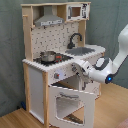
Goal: Play with the kitchen
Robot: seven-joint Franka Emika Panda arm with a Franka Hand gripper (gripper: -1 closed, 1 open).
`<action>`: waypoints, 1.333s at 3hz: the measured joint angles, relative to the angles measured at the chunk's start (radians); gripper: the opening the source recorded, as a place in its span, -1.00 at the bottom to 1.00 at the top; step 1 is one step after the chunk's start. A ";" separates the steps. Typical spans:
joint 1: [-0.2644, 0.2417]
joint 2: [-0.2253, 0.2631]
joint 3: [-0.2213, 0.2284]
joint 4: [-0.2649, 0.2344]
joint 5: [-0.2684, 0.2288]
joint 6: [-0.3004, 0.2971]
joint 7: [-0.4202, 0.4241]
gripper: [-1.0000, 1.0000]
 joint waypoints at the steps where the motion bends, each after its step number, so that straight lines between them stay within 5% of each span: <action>1: 0.000 0.000 0.000 0.000 -0.004 0.000 -0.034 1.00; 2: 0.000 0.000 0.000 0.000 -0.005 0.000 -0.036 -1.00; 4: 0.001 -0.001 -0.006 0.000 -0.024 -0.005 -0.249 -1.00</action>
